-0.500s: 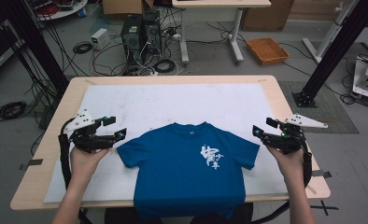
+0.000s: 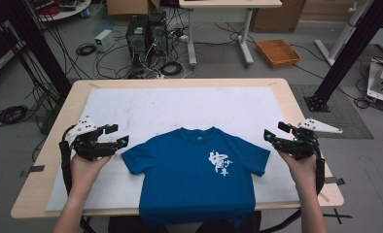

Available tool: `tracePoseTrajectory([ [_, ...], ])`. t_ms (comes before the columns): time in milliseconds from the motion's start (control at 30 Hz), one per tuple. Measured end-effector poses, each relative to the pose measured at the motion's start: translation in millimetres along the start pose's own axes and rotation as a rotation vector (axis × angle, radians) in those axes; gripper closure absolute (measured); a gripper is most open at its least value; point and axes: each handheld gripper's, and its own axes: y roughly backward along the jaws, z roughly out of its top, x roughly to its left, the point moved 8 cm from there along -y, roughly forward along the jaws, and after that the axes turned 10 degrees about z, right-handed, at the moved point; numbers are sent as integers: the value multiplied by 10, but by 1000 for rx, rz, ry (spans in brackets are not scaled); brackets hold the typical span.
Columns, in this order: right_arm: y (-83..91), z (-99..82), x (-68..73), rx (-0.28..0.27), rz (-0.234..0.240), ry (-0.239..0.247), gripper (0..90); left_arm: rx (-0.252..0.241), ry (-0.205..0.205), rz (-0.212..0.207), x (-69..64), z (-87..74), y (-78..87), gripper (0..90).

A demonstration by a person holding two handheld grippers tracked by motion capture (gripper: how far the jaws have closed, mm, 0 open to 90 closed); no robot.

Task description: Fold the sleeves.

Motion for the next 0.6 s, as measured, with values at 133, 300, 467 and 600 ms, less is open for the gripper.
tracePoseTrajectory([
  [133, -5, 6, 0, -3, -2, 5, 261, 26, 14, 4, 46, -53, 0, 313],
  [300, -6, -5, -12, -1, -5, 1, 262, 18, 6, 5, 66, -91, 10, 313],
  [467, -1, -12, -24, 0, -8, 1, 262, 24, 10, 1, 84, -129, 18, 316],
  [600, -2, -15, -23, 1, -9, 0, 262, 30, 22, -6, 103, -158, 30, 344],
])
